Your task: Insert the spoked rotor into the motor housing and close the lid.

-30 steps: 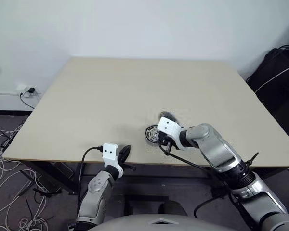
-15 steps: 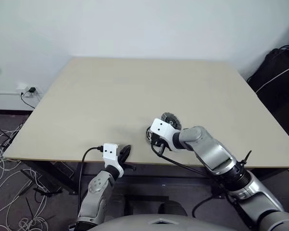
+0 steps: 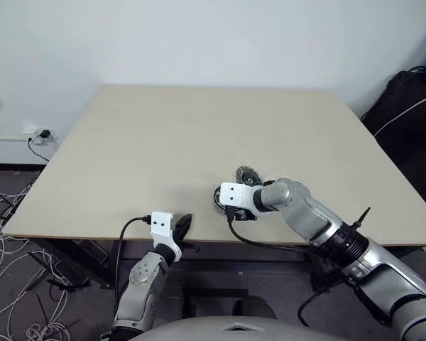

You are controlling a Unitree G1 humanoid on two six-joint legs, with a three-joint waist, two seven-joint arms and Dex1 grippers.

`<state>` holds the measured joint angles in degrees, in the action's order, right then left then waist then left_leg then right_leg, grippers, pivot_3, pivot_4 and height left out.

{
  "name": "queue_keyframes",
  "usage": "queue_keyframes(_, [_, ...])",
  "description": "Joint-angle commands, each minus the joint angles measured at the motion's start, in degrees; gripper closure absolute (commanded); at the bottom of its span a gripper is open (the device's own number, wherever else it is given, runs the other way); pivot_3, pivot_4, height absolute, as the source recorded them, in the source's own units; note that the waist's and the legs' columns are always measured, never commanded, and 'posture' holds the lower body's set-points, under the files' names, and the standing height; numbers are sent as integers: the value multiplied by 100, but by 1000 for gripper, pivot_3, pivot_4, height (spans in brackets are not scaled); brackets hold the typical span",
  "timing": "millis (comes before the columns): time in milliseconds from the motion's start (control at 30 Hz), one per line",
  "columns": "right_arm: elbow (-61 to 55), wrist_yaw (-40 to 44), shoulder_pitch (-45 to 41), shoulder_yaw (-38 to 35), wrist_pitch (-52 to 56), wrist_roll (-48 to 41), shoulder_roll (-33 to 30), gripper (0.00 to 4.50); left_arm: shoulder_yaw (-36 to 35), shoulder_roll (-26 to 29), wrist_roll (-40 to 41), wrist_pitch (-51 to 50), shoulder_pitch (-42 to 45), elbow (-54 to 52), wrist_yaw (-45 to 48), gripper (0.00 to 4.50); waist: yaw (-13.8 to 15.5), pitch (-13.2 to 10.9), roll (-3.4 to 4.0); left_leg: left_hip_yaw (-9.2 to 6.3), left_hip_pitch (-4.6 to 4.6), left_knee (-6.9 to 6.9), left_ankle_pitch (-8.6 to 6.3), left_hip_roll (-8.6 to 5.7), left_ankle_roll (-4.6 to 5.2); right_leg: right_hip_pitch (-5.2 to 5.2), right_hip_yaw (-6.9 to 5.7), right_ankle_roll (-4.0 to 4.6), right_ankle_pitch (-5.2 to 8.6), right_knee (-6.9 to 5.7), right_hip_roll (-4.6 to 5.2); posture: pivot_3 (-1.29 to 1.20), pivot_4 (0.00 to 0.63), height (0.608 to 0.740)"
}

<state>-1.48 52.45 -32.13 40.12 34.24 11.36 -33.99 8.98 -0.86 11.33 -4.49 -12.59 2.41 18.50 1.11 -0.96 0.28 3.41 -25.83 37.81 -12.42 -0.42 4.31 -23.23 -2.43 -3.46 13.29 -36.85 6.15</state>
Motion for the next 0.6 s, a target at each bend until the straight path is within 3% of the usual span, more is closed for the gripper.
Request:
queue_keyframes(33, [137, 74, -172, -55, -234, 177, 65, 1917, -28, -32, 8, 150, 63, -16, 6, 4500, -1, 0, 0, 0, 0, 0, 0, 0, 0, 0, 0, 0, 0, 0, 0, 0, 0, 740])
queue_keyframes(433, [643, 277, -172, -32, -564, 564, 356, 1917, -96, -69, 15, 255, 103, 125, -7, 4500, -2, 2, 2, -1, 1, 1, 0, 0, 0, 0, 1, 0, -1, -2, 1, 0, 0, 740])
queue_keyframes(600, [768, 240, -137, -114, -525, 681, 465, 3054, -115, -83, 17, 300, 125, 184, -14, 4500, -4, 4, 2, -1, 6, 0, 0, 0, -1, 4, 1, 0, -1, -4, 0, 0, 0, 740])
